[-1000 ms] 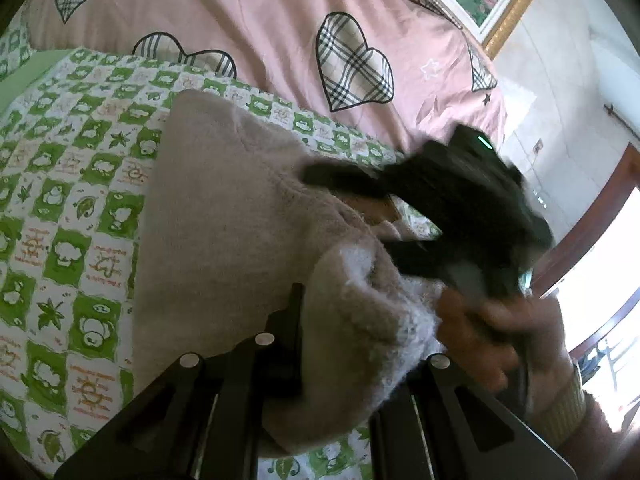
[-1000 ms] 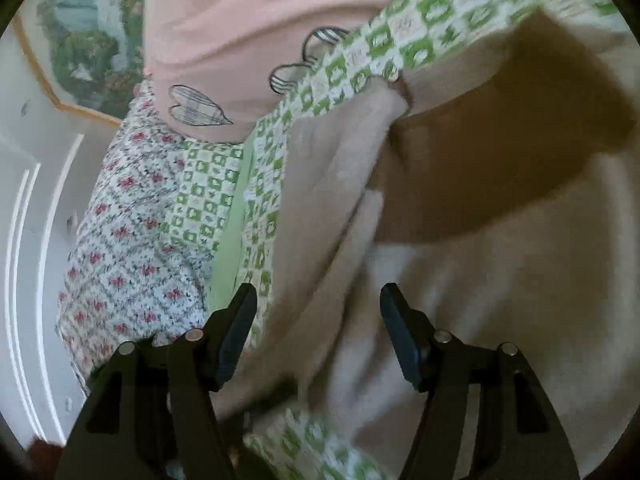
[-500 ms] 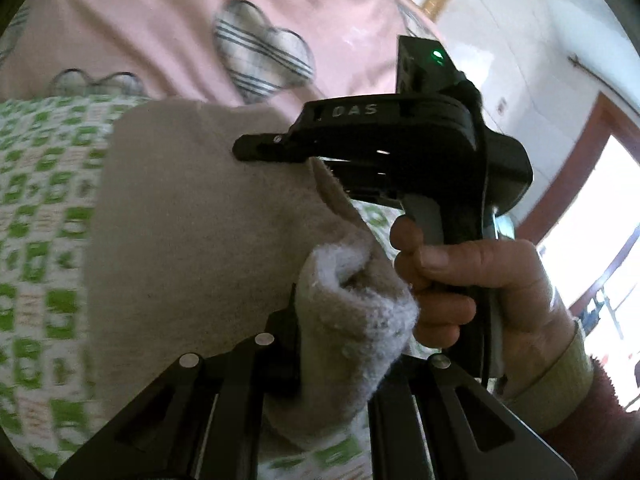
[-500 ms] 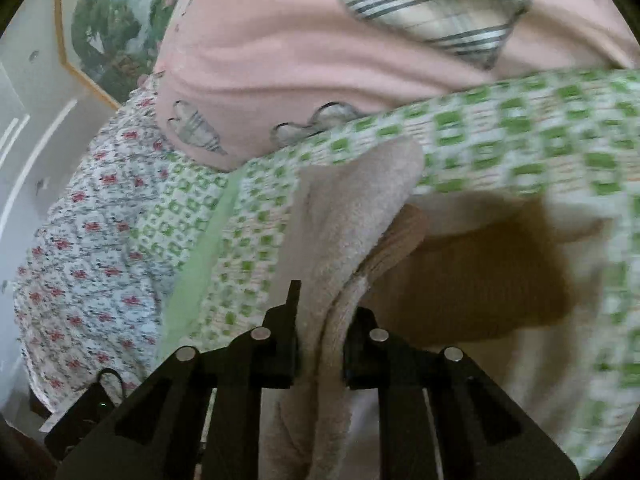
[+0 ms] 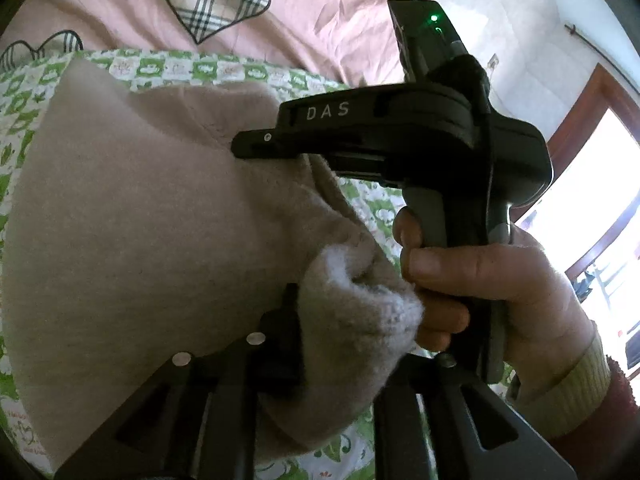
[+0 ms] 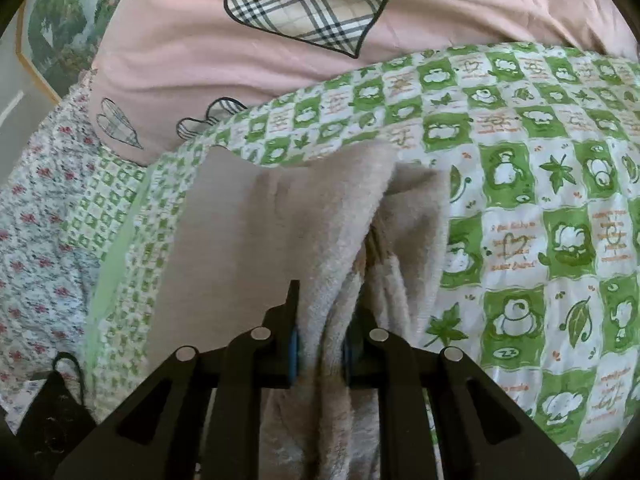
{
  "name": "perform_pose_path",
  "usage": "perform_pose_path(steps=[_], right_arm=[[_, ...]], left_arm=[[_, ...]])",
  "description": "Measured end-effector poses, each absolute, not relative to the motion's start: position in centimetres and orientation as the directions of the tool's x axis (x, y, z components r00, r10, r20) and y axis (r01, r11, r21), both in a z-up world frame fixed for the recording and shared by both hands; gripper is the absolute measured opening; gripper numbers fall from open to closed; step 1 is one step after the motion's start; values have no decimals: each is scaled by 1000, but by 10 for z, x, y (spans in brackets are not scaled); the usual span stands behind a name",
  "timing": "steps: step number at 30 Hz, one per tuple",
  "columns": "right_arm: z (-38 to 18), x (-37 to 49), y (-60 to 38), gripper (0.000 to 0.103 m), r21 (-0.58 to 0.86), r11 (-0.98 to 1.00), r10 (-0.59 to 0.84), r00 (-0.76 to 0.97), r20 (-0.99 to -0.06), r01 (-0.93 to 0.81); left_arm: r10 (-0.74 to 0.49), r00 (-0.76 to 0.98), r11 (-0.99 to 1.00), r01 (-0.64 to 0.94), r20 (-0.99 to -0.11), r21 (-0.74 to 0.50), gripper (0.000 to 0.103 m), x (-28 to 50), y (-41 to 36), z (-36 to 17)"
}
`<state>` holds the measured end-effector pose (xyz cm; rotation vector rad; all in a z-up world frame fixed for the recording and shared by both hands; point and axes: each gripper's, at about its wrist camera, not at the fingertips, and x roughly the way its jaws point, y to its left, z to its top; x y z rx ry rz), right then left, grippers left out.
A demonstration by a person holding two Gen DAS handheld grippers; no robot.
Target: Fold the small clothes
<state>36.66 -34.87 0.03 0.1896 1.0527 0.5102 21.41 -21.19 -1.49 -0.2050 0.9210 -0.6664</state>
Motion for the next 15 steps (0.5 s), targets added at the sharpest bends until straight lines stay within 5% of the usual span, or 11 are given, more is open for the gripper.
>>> perform_pose_path(steps=[8,15], right_arm=[[8,353,-374,33,298,923,382,470,-796,-244],[18,326,-398,82,423,880,474,456,-754,-216]], left_arm=[[-625,402,774,434,-670,-461,59,175,-163,3],[-553,492,832,281,-672,-479,79,187,-78,14]])
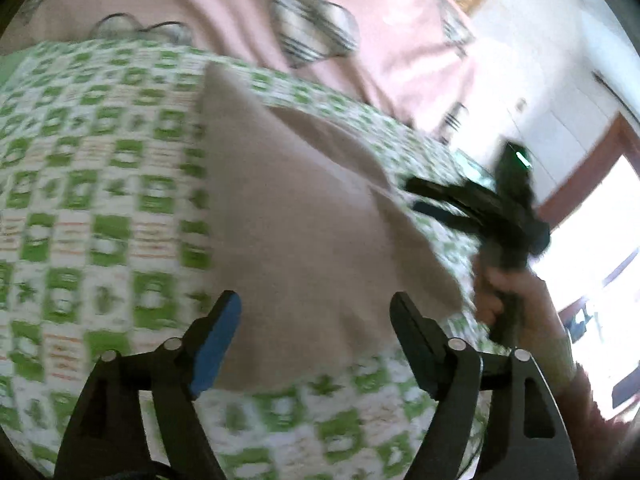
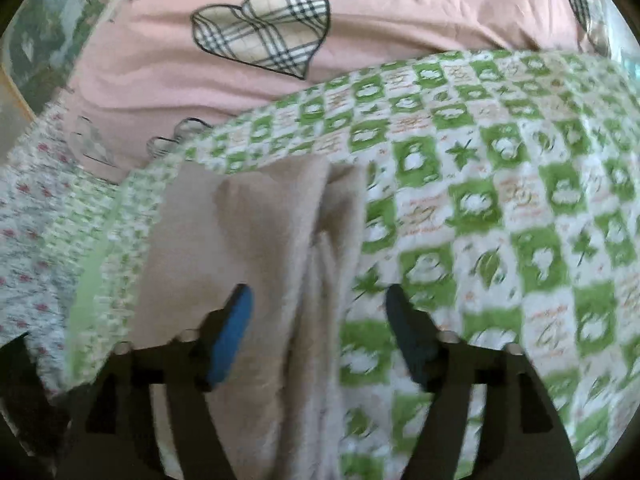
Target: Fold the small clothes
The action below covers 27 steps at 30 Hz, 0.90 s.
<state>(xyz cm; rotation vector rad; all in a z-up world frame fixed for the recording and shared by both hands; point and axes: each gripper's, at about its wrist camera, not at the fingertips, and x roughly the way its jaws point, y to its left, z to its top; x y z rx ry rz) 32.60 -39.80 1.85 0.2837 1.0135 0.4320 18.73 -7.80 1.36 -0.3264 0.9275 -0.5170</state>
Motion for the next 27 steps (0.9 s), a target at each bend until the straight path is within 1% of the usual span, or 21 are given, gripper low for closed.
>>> perform_pose_path(steps=[3,8,10,13,16,18,19,20,21,22,23,24,25,27], right_arm=[[9,323,-394,83,465,857,514,416,-750,-220],[-9,331,-390,83,521,831,553,376,-743,-193],[-12,332,-390,83,527,828,558,370,-743,-192],[-19,337,-388,83,544,818,573,354,-739,-190],[-25,341,-387,83,541,820,571,343,-746,-188],[-29,344,-386,83,546,817,574,341,-744,-185],[-30,344,-384,80,544,818,573,342,-745,-186],[-30,345,-380,74,539,820,572,338,-748,-193],[-32,345,-378,54,547,814,581,326,-746,-197],[-32,344,-376,49,560,807,590,319,-742,-189],[-30,343,-373,45,550,814,579,329,-746,-185],[-27,341,-371,40,536,823,566,339,-751,-188],[-21,338,-367,38,522,830,556,353,-753,-196],[-10,330,-358,35,513,832,554,372,-745,-213]], left_arm=[[-565,471,819,214,-678,-533,79,211,-59,5],[-619,416,774,179,-666,-607,80,241,-55,-12],[-637,393,761,184,-663,-622,80,255,-63,-20],[-629,374,770,173,-682,-615,80,275,-73,-31],[-643,357,757,163,-677,-633,82,290,-78,-42],[-653,361,748,170,-666,-642,80,298,-84,-48],[-655,361,748,180,-664,-639,76,300,-86,-50],[-652,361,751,184,-667,-635,69,300,-86,-51],[-648,366,755,190,-668,-628,66,302,-87,-51],[-648,372,755,198,-665,-625,59,301,-86,-51],[-657,380,747,209,-651,-631,52,300,-85,-48],[-665,385,739,217,-640,-637,49,296,-81,-44],[-670,390,734,224,-631,-641,44,291,-76,-40],[-678,411,726,240,-610,-645,43,276,-61,-25]])
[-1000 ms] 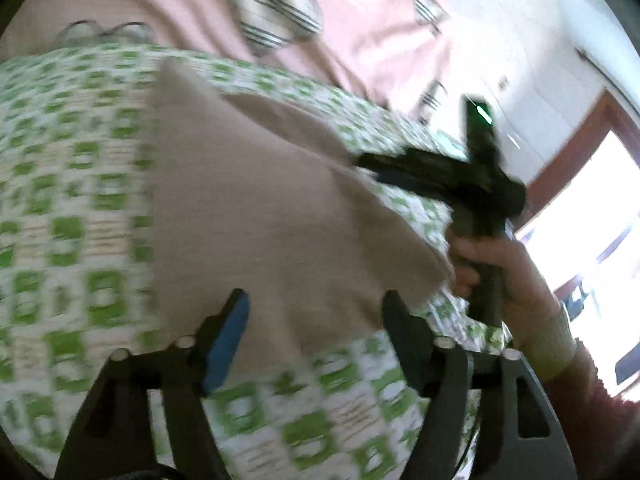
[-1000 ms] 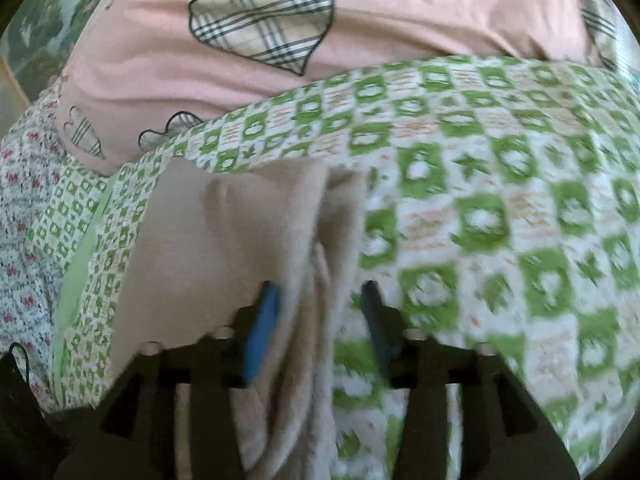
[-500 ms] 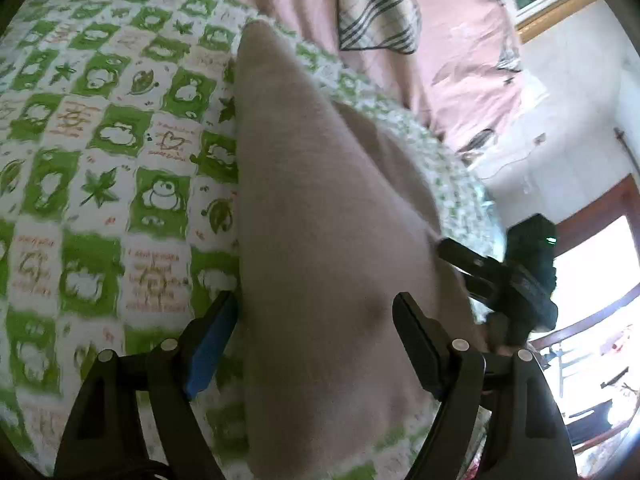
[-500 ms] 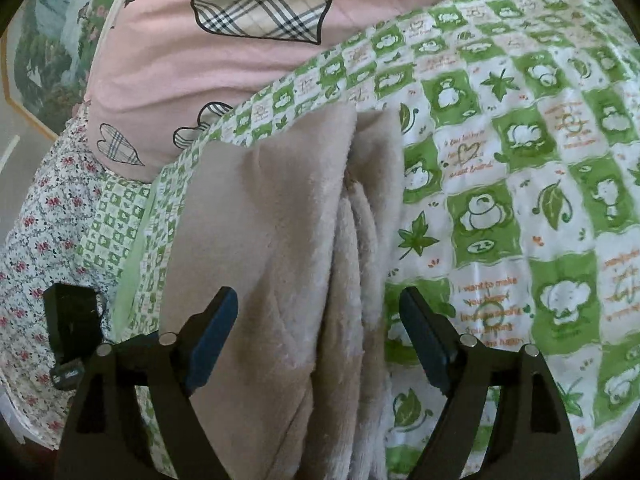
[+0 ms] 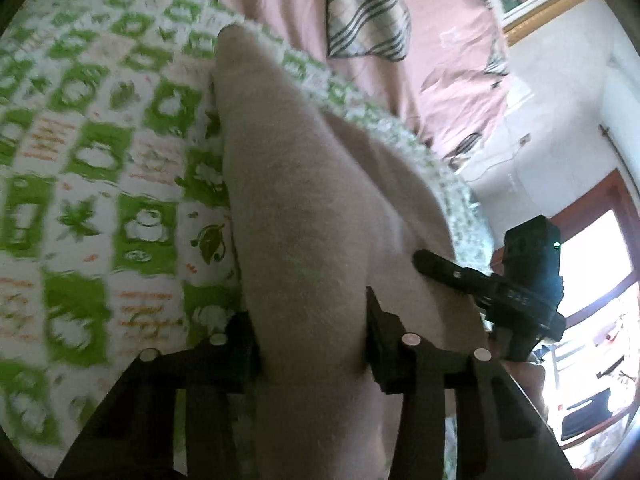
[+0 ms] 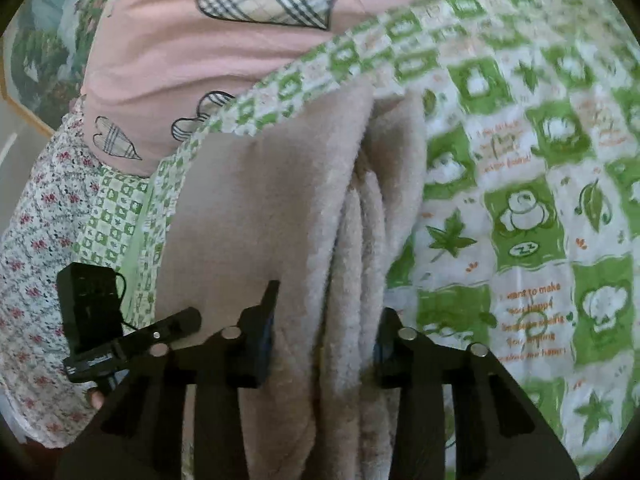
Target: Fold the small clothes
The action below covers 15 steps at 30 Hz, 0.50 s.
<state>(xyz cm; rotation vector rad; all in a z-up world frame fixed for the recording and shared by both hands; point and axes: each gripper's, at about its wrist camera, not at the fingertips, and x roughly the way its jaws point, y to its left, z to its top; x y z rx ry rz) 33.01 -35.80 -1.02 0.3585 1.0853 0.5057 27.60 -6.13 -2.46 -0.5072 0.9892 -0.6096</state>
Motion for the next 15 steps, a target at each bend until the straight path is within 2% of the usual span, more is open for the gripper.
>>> perform_pose_path(steps=[7,15], right_arm=[[-2,294,-293,34,574,756,653,310,-691,-314],[-26,263,-209,34,642,666,736,195,-648,-380]], left_arm=[[-626,499,757,208,-599,-619,42,212,14,16],[-548,549,801,129,-631,-584,42,149,89,17]])
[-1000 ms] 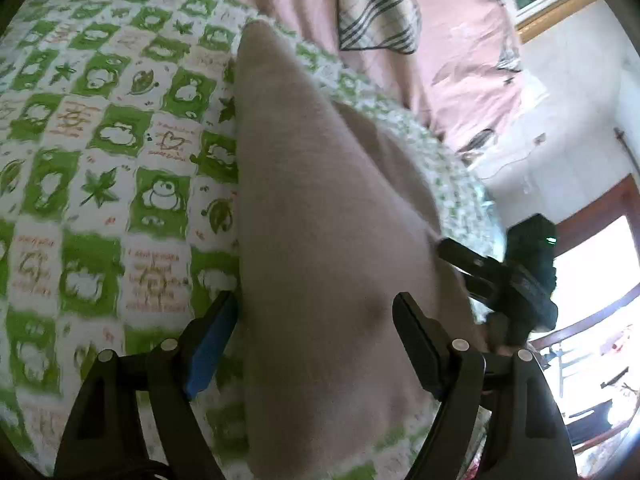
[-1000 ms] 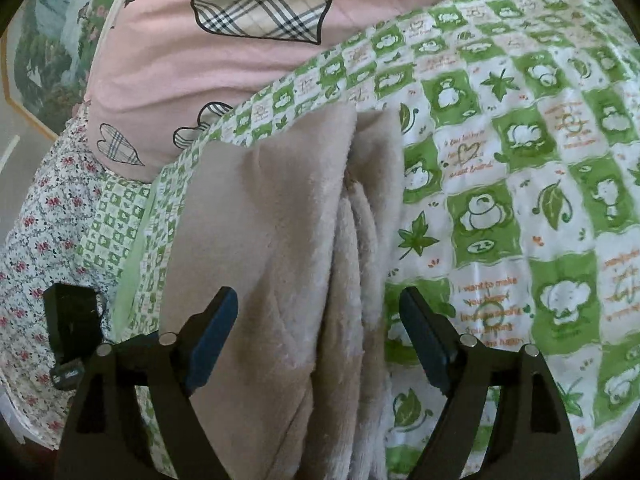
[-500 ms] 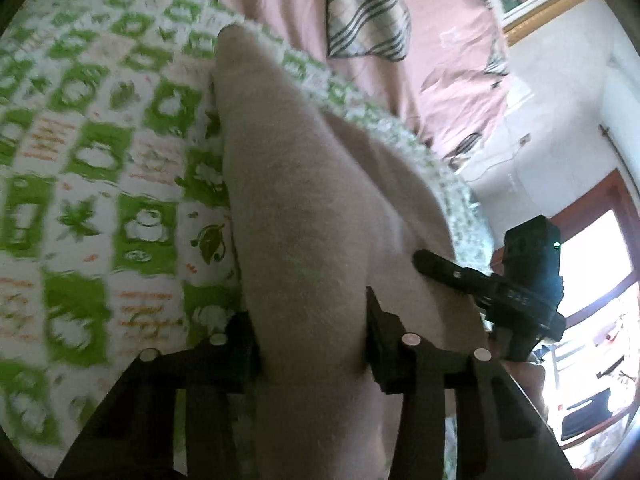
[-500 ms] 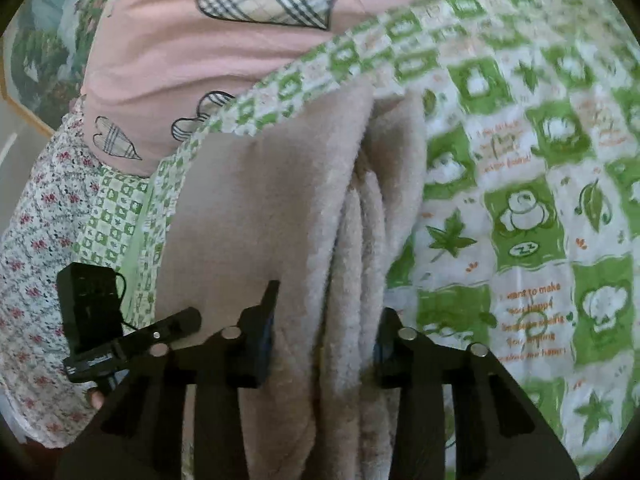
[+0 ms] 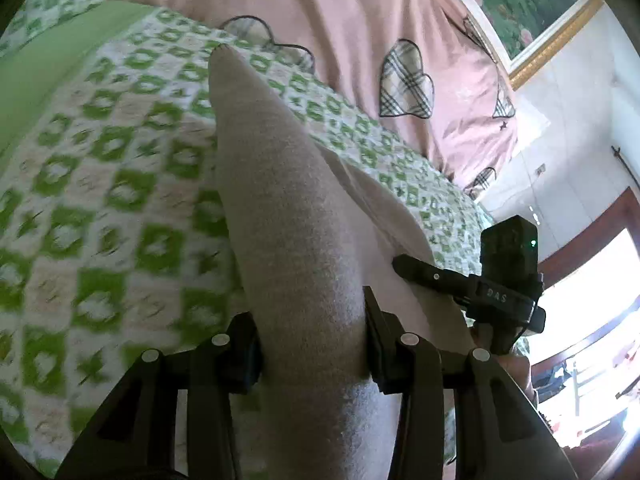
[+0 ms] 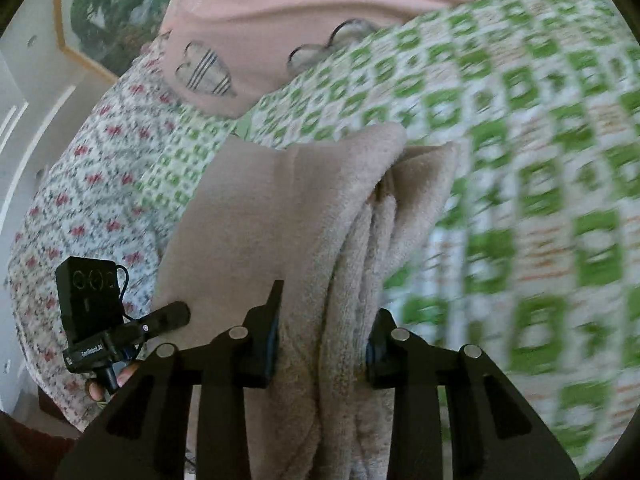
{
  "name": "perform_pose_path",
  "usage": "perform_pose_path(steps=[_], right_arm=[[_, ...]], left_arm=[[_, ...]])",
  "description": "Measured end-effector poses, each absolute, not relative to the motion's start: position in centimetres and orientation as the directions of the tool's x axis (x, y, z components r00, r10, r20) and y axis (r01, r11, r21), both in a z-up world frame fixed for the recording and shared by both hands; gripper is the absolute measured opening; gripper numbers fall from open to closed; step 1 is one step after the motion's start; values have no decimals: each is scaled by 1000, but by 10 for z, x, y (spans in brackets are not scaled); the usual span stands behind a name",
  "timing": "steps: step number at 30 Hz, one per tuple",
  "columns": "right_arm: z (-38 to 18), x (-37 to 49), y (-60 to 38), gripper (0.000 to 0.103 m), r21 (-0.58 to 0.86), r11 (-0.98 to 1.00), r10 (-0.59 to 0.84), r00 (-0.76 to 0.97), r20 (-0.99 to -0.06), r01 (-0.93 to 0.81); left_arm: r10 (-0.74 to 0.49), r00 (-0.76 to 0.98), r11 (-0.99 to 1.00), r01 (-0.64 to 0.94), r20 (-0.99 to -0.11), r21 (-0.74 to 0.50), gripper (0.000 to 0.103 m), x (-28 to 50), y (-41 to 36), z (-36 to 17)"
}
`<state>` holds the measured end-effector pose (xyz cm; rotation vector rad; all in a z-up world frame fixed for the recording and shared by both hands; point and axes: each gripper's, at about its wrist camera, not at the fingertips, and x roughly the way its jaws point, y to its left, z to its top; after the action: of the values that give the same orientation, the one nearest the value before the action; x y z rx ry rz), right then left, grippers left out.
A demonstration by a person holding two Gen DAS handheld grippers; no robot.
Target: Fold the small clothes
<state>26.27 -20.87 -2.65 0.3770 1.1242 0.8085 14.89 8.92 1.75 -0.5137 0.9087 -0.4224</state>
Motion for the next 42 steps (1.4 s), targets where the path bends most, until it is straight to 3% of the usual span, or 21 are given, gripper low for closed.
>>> perform_pose_path(steps=[6,10,14,16,18,26,27,29,30,35,38,42], right_arm=[[-48,252,-197,34,624,687,712,179,-679,-372],[-58,251,-202,38,622,701,701,180,-690,-348],[-62,252,-204,44,629,708,697,175,-696,-321],[-60,251,-206,59,610,728,676,175,-716,-314],[-51,252,-211,65,566,763,636,205,-744,-313],[-10,294,-193,64,510,779,620,324,-715,-365],[-13,299,-186,60,507,780,618,318,-719,-368],[-26,312,-171,33,508,782,610,276,-742,-362],[-29,315,-167,12,501,789,600,271,-753,-356],[-4,313,-182,8,485,794,605,391,-694,-367],[-20,319,-181,8,443,826,556,373,-742,-349],[-43,323,-179,8,436,839,534,343,-773,-325]], left_arm=[[-528,531,806,66,-663,-589,46,135,111,-20],[-540,539,792,66,-647,-607,59,137,111,-26],[-562,526,767,44,-638,-640,64,139,112,-34],[-560,527,766,37,-639,-641,66,140,116,-32],[-550,541,771,36,-637,-635,68,143,124,-26],[-467,609,803,-12,-641,-596,70,186,150,-6],[-463,610,804,-17,-643,-595,70,194,150,-6],[-448,610,812,-29,-653,-584,70,206,149,-8],[-431,609,822,-39,-666,-567,70,213,148,-9],[-322,615,895,-50,-720,-443,29,246,138,-8],[-223,614,941,-68,-757,-332,19,266,128,-11],[-154,592,968,-69,-791,-241,19,279,120,-18]])
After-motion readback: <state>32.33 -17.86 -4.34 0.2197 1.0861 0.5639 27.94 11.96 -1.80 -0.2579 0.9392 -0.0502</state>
